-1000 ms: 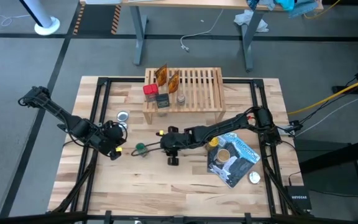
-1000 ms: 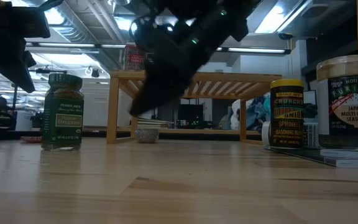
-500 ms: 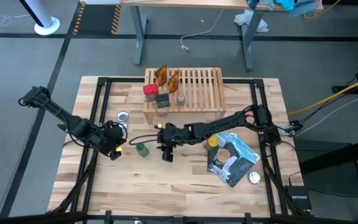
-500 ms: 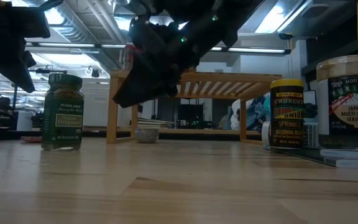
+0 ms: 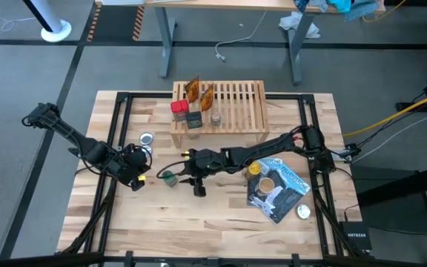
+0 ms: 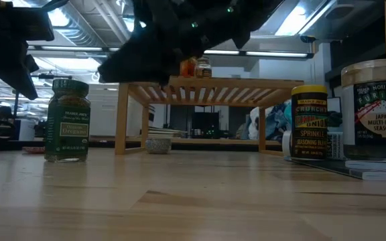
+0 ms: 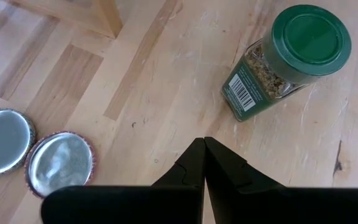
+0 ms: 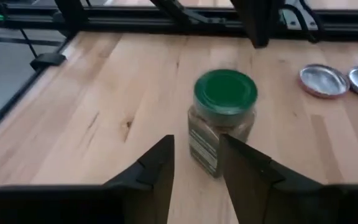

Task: Shelf spices
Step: Put the green seasoning bottle on the shelf

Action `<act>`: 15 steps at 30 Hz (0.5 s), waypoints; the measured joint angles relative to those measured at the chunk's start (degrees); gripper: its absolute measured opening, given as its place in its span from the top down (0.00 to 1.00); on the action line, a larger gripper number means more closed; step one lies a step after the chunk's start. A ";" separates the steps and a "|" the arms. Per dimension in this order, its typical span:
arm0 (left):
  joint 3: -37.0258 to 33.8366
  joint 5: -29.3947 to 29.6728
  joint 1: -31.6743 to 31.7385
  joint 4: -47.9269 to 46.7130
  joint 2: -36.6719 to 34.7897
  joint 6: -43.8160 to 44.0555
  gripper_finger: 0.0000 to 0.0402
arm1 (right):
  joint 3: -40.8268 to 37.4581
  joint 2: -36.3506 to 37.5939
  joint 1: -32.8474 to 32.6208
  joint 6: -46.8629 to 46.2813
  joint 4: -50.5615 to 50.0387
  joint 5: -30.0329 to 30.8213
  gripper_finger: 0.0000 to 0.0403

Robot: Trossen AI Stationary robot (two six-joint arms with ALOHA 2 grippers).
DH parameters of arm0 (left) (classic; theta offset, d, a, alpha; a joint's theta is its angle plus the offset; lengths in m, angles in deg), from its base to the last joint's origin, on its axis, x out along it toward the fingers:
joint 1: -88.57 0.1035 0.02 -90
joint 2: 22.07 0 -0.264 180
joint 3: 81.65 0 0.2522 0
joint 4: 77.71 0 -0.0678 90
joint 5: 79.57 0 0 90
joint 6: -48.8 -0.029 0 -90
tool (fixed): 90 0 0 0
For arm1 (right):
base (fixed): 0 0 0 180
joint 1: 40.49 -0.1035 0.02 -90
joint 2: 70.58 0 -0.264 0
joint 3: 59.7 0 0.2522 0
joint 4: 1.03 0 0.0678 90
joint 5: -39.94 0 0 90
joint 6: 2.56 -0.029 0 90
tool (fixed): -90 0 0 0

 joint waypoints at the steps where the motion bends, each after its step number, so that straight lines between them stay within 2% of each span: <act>1: 0.00 0.00 0.00 0.00 0.00 0.00 1.00 | 0.00 -0.30 -0.05 -0.34 0.24 -0.02 0.66; 4: 0.00 0.00 0.00 -0.02 0.00 0.00 1.00 | 0.01 -1.40 0.03 -1.88 0.01 -0.26 0.62; 7: -0.01 0.00 0.00 -0.04 0.00 0.00 1.00 | -0.07 -2.16 0.28 -3.40 0.39 -0.60 0.52; 15: -0.02 0.00 0.00 0.04 0.00 0.00 1.00 | 0.02 -3.10 2.06 -3.52 3.60 -1.95 0.14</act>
